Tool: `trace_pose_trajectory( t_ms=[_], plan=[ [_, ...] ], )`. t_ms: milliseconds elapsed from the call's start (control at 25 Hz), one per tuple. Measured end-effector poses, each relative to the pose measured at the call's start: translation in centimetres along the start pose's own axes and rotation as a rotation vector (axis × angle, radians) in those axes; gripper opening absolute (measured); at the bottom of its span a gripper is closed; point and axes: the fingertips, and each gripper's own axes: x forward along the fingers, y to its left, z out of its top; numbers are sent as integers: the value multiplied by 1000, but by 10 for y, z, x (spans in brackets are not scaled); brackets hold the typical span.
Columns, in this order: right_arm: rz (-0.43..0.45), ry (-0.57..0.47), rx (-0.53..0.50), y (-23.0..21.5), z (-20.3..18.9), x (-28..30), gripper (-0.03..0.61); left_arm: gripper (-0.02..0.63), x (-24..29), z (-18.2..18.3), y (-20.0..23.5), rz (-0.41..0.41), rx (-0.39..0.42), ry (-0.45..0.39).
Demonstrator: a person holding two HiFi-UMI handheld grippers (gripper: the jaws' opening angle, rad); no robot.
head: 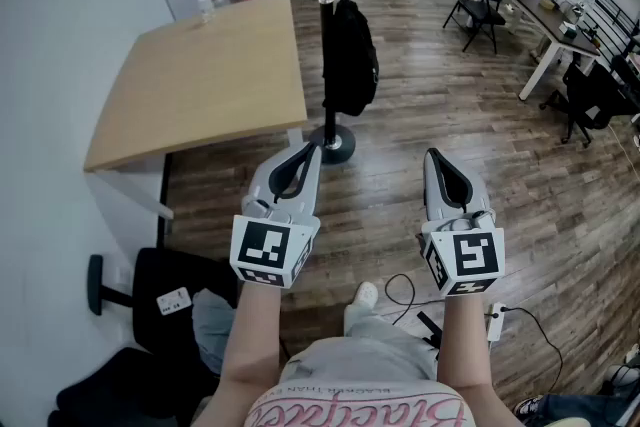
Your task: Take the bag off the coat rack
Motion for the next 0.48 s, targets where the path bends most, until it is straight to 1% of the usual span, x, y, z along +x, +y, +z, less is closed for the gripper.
trace_pose_trajectory(
  t_ms=[280, 480],
  plan=[
    [13, -7, 19, -21, -7, 43, 2, 18, 45, -9, 17, 0, -2, 14],
    [25, -7, 31, -48, -15, 75, 2, 18, 89, -16, 24, 4, -10, 25]
  ],
)
